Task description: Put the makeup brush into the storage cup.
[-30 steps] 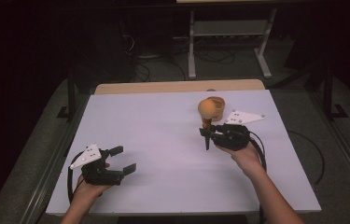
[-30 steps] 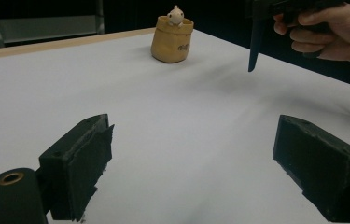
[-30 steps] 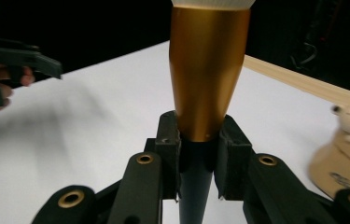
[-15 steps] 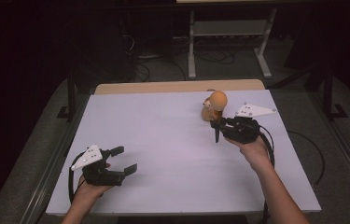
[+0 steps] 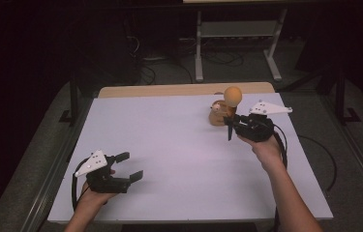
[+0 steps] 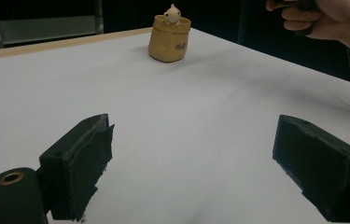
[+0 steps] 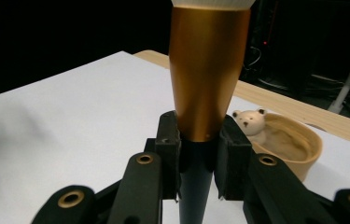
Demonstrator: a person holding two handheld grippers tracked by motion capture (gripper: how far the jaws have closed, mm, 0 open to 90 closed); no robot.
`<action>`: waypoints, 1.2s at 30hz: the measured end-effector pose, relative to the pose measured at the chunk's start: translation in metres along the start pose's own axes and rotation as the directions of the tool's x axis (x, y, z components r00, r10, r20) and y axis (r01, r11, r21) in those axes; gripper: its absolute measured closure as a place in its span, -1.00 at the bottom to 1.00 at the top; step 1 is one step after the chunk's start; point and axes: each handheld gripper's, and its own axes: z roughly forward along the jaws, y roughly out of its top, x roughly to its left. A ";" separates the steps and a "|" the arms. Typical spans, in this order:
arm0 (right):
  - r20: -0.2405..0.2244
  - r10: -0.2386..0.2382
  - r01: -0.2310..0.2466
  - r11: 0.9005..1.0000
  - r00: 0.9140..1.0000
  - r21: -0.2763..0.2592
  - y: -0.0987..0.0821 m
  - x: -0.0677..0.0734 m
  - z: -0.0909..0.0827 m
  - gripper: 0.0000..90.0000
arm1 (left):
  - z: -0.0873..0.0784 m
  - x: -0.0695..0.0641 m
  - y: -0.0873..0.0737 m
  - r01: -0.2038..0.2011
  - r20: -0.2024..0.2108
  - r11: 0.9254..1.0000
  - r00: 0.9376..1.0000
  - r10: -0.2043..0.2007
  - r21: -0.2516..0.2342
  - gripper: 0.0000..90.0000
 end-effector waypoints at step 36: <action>0.181 0.037 -0.024 0.997 0.983 -0.076 0.034 -0.041 0.030 0.62 | 0.002 0.002 -0.002 0.011 0.017 1.000 1.000 -0.011 0.000 -0.75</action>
